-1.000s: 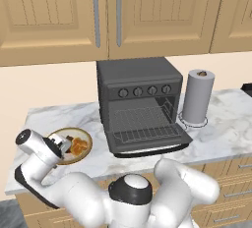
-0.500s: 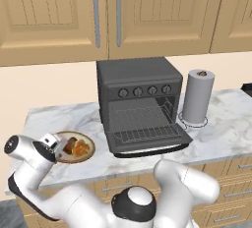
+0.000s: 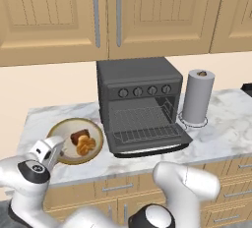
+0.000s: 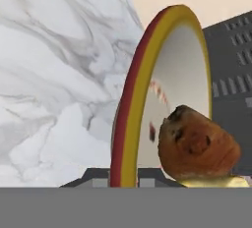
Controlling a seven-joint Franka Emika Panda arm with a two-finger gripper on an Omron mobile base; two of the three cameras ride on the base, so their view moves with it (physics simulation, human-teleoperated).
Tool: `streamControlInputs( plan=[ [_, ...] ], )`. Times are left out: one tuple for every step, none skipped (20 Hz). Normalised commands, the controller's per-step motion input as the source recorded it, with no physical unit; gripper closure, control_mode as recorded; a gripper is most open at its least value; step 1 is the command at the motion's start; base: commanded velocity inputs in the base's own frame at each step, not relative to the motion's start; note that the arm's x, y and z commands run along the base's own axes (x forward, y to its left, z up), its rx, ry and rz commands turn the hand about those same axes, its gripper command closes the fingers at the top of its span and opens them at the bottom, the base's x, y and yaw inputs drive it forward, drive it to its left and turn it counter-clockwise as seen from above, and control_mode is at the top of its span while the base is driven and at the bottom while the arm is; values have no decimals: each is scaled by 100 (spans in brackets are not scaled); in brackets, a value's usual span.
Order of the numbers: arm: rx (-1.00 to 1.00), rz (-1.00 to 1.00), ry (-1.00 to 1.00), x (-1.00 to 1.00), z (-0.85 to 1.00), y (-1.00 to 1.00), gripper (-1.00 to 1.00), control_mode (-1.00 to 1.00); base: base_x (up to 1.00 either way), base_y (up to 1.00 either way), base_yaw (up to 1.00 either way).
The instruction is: Pick up the heated bread from the toaster oven and place it in the bowl. Then move the bread bowl to the dining counter.
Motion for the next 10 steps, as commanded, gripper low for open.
streamControlInputs(
  plan=[
    [-25, 0, -17, -41, 61, -44, 100, -100, 0, 0, 0],
    [-23, 0, -15, -37, 61, -59, 100, -100, 0, 0, 0],
    [-20, 0, -9, -34, 59, -71, 100, -100, 0, 0, 0],
    [-18, 0, -6, -31, 59, -81, 100, -100, 0, 0, 0],
    [-16, 0, -3, -25, 58, -86, 100, -100, 0, 0, 0],
    [-13, 0, 0, -19, 56, -94, 100, -100, 0, 0, 0],
    [-11, 0, 0, -11, 54, -100, 100, -100, 0, 0, 0],
    [-9, 0, 0, -5, 54, -100, 100, -100, 0, 0, 0],
    [-7, 0, 0, 0, 57, -100, 100, -100, 0, 0, 0],
    [-6, 0, 0, 0, 62, -100, 100, -100, 0, 0, 0]
  ],
)
